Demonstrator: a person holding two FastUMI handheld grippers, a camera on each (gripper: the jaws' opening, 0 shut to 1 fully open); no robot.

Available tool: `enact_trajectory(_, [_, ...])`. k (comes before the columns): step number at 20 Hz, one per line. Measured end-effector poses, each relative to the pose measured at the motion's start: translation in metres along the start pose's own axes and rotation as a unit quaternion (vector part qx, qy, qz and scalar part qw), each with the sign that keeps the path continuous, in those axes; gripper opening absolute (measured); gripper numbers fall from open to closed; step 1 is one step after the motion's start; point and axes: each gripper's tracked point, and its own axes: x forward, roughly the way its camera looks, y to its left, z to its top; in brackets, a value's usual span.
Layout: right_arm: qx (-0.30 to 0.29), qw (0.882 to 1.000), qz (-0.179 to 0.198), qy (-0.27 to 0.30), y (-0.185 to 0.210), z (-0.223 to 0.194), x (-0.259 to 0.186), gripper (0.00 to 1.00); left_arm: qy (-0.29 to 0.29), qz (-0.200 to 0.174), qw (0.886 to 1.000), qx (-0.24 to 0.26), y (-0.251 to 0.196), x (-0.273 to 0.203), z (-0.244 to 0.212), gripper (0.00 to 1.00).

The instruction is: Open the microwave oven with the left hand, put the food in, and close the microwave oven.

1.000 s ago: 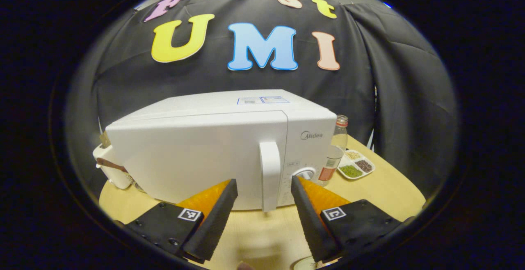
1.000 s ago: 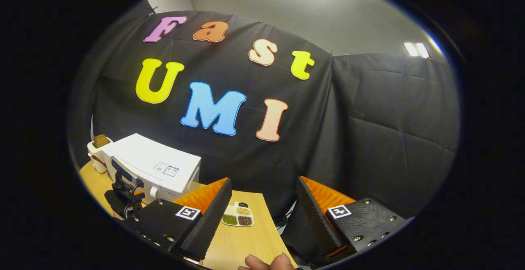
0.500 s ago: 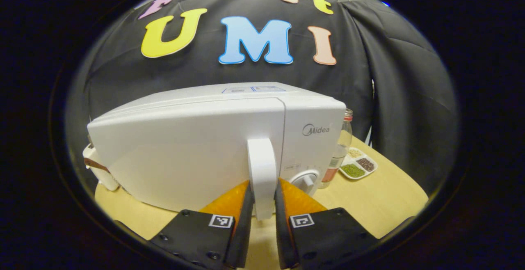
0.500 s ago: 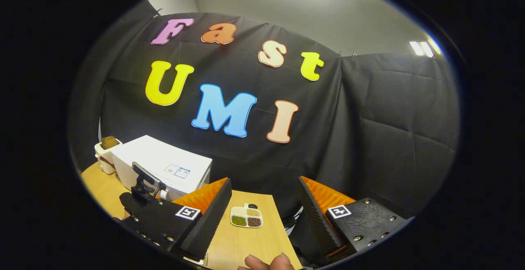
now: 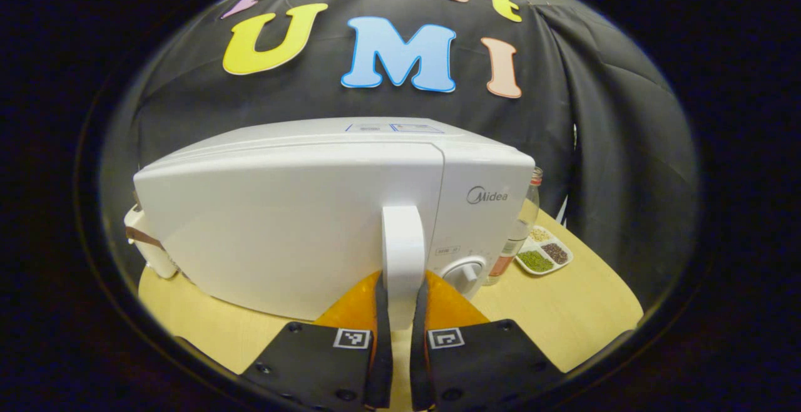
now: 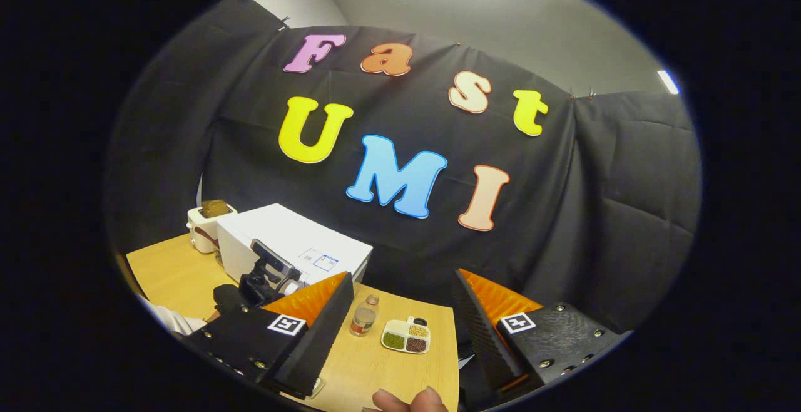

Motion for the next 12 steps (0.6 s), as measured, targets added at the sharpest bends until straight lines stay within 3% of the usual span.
enact_trajectory(5, [0.003,1.000,0.030,0.003,0.003,-0.006,0.006,0.97,0.008,0.009,1.000,0.009,0.000,-0.002,0.000,0.18])
enact_trajectory(9, [0.014,0.999,0.030,0.004,-0.005,-0.011,0.008,0.98,0.018,0.014,1.000,-0.002,0.001,-0.007,-0.005,0.18])
enact_trajectory(12, [0.023,0.999,0.031,0.002,-0.007,-0.014,0.010,0.97,0.002,0.008,1.000,0.007,0.003,-0.040,-0.019,0.20])
